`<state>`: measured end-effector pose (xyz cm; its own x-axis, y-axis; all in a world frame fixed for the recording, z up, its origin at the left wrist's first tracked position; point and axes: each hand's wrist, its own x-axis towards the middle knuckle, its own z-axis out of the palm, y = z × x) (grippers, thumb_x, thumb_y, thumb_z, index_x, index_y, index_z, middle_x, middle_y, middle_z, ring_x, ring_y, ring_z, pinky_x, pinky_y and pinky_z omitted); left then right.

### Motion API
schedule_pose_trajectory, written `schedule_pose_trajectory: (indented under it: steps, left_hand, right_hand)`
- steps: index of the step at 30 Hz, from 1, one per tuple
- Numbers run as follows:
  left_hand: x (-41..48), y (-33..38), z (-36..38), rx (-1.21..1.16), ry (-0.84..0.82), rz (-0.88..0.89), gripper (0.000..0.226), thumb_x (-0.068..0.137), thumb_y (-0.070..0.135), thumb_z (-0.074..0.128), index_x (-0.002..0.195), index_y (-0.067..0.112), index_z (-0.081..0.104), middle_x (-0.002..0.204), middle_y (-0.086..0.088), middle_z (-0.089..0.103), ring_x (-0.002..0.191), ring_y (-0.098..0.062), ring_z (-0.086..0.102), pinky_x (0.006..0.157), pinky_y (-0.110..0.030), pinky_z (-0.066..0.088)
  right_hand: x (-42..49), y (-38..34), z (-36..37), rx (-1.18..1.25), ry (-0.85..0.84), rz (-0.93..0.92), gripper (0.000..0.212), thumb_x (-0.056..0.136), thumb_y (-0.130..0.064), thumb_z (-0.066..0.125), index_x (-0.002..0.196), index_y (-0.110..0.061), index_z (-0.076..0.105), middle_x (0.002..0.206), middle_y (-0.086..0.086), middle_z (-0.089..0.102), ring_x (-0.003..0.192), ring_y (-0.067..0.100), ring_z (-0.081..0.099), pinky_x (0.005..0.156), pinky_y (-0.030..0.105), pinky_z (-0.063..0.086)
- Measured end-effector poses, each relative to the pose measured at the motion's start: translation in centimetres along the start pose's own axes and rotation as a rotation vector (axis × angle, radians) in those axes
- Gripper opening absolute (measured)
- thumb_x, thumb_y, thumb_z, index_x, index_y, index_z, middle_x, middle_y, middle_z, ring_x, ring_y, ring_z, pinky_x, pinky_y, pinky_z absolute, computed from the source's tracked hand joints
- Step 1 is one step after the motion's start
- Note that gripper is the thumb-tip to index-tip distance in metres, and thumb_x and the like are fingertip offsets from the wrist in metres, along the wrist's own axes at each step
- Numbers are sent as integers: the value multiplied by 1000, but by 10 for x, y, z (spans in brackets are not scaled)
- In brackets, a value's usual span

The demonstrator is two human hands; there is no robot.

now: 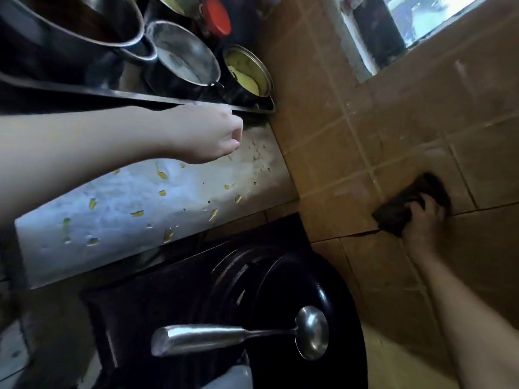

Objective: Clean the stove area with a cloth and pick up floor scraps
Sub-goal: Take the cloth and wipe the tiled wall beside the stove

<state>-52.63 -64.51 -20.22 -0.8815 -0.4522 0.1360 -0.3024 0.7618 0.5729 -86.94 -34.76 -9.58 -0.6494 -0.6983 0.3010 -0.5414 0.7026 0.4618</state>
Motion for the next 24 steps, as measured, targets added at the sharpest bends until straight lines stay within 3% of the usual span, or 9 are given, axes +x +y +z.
schedule_pose_trajectory:
  steps: [7, 12, 18, 21, 24]
  left_hand:
    - [-3, -38, -48, -24, 5, -8, 20, 95, 36, 42, 103, 24, 57, 103, 1, 46, 99, -26, 55, 82, -39, 45]
    - [-3, -47, -72, -43, -44, 34, 21, 96, 35, 42, 106, 23, 56, 109, -3, 51, 102, -25, 53, 82, -37, 40]
    - [-20, -23, -87, -84, -176, 142, 24, 96, 33, 42, 109, 21, 57, 115, -3, 52, 109, -25, 51, 94, -43, 42]
    - [-30, -12, -87, -10, -228, 242, 24, 96, 34, 43, 112, 22, 56, 120, -3, 52, 108, -24, 52, 92, -39, 43]
    - [-38, -3, -82, 47, -237, 335, 26, 96, 34, 44, 115, 21, 56, 122, -3, 52, 99, -23, 55, 79, -29, 37]
  right_hand:
    - [16, -60, -32, 220, 59, 67, 35, 72, 20, 52, 105, 10, 59, 136, 29, 41, 122, 49, 36, 100, 49, 34]
    - [5, -108, -66, 387, 126, 85, 27, 78, 15, 52, 102, 6, 60, 132, 27, 44, 122, 44, 40, 100, 45, 37]
    - [-45, -151, -102, 493, 83, 135, 33, 75, 14, 51, 103, -1, 61, 131, 21, 45, 124, 36, 41, 106, 38, 34]
    - [-84, -168, -120, 573, 44, 162, 37, 76, 14, 53, 104, -9, 59, 132, 12, 43, 127, 29, 41, 105, 32, 36]
    - [-126, -187, -139, 631, 63, 227, 34, 79, 10, 57, 105, -11, 60, 129, 9, 46, 125, 25, 44, 103, 32, 41]
